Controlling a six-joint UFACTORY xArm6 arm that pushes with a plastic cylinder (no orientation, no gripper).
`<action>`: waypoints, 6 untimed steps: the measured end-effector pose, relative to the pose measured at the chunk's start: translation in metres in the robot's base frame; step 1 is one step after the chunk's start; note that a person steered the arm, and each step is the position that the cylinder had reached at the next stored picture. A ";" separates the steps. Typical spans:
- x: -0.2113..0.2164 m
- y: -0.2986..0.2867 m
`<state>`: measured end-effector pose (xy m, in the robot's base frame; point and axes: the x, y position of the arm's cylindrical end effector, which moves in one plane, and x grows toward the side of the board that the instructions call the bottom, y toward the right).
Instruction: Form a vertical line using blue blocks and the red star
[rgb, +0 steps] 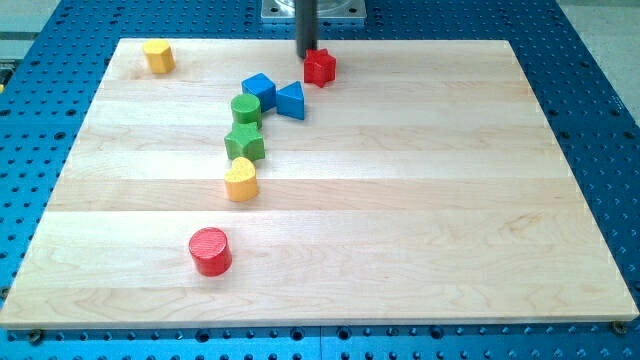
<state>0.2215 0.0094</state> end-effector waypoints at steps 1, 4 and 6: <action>0.063 -0.035; 0.043 -0.067; 0.104 -0.090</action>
